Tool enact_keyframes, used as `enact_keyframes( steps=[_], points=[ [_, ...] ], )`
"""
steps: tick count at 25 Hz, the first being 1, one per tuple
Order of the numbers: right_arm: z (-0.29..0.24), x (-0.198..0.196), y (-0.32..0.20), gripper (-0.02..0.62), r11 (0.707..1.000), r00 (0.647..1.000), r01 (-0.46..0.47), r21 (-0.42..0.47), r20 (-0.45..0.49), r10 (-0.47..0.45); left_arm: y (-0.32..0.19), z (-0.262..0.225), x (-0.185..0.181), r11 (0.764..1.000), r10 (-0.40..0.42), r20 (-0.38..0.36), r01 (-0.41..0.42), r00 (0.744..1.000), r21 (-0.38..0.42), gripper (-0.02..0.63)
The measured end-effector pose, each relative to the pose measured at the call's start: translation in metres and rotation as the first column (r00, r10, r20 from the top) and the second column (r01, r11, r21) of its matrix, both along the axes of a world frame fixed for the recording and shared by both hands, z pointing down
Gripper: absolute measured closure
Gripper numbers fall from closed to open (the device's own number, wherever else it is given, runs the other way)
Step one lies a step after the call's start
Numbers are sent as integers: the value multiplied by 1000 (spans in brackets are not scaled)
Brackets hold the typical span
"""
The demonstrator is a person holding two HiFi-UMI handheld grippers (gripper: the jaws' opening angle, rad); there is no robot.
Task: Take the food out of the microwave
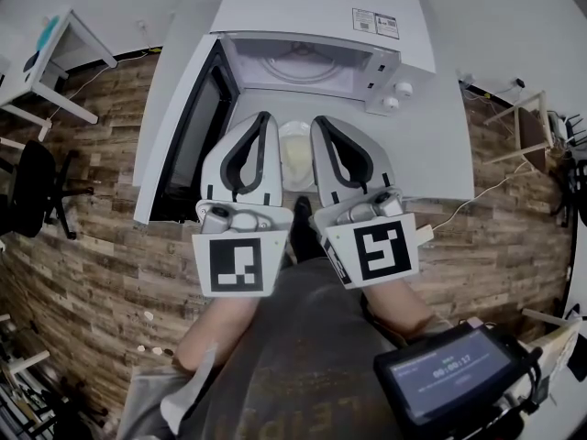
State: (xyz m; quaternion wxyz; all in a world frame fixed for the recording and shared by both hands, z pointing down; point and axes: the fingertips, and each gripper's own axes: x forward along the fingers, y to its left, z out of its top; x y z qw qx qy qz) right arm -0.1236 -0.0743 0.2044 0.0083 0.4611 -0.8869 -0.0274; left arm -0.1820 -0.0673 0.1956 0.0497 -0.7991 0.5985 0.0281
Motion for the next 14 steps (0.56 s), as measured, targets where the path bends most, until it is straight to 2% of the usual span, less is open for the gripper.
enact_keyframes(
  steps=[14],
  points=[
    [0,4,-3,589,1000,1000,-17,6,-6,17,-5,1,1,1000,5,-2,-5,1000,0,600]
  ],
)
